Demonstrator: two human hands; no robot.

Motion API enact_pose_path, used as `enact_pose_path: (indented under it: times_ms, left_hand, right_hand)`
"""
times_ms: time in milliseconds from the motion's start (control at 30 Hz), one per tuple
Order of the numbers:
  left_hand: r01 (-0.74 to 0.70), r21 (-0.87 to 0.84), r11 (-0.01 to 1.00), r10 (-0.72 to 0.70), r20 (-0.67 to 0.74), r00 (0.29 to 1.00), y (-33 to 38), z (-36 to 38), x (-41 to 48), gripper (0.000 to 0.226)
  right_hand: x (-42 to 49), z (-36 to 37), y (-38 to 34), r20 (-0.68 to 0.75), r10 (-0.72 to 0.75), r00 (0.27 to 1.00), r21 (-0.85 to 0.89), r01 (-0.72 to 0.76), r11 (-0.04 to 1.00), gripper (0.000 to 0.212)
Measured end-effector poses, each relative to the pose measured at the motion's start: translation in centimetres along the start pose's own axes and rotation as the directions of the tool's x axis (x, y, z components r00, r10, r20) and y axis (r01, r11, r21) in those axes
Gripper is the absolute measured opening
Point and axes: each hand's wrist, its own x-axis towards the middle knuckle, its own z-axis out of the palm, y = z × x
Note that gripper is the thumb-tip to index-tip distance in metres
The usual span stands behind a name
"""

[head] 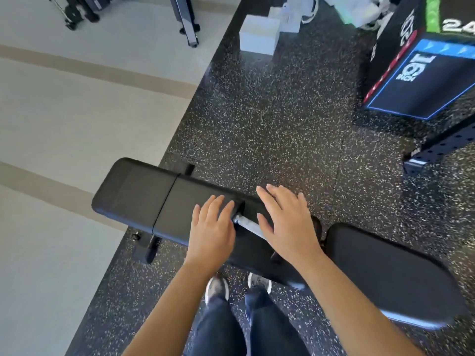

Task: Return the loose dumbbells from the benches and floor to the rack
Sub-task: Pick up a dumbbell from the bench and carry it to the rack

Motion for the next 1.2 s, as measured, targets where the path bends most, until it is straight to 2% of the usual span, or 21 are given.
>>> enact_pose_path:
  times_ms: [300, 433, 633, 867, 1033, 1200]
  left_hand:
    - [-0.014, -0.039, 0.999, 0.021, 0.177, 0.984, -4.1, 9.3, 3.9, 0.045]
    - [-0.024, -0.059, 0.998, 0.037, 0.223, 0.974, -5.5, 12.9, 4.1, 0.047]
    - [0.005, -0.073, 0.997, 0.014, 0.264, 0.964, -7.2, 16.4, 4.4, 0.049]
    - [0.044, -0.128, 0.991, -0.009, 0.258, 0.966, -8.1, 19.2, 4.5, 0.048]
    - [0.073, -0.145, 0.987, -0.037, 0.24, 0.97, -8.3, 20.2, 4.4, 0.05]
    - [0.125, -0.172, 0.977, -0.081, 0.242, 0.967, -8.5, 20.7, 4.6, 0.05]
  right_hand:
    - [2.5, 10.7, 5.1, 0.18, 0.08, 0.98, -0.004, -0.081, 0.997, 0.05]
    - [2.5, 15.7, 6.8, 0.325, 0.11, 0.939, 0.003, -0.117, 0.993, 0.056]
    - [2.4, 21.0, 7.9, 0.438, 0.164, 0.884, 0.056, -0.208, 0.976, 0.059]
    - [2.4, 24.0, 9.2, 0.489, 0.197, 0.85, 0.201, -0.329, 0.923, 0.059]
    - [3.0, 25.5, 9.7, 0.49, 0.178, 0.854, 0.186, -0.302, 0.935, 0.056]
    - [3.4, 26.6, 10.4, 0.557, 0.189, 0.809, 0.128, -0.309, 0.942, 0.058]
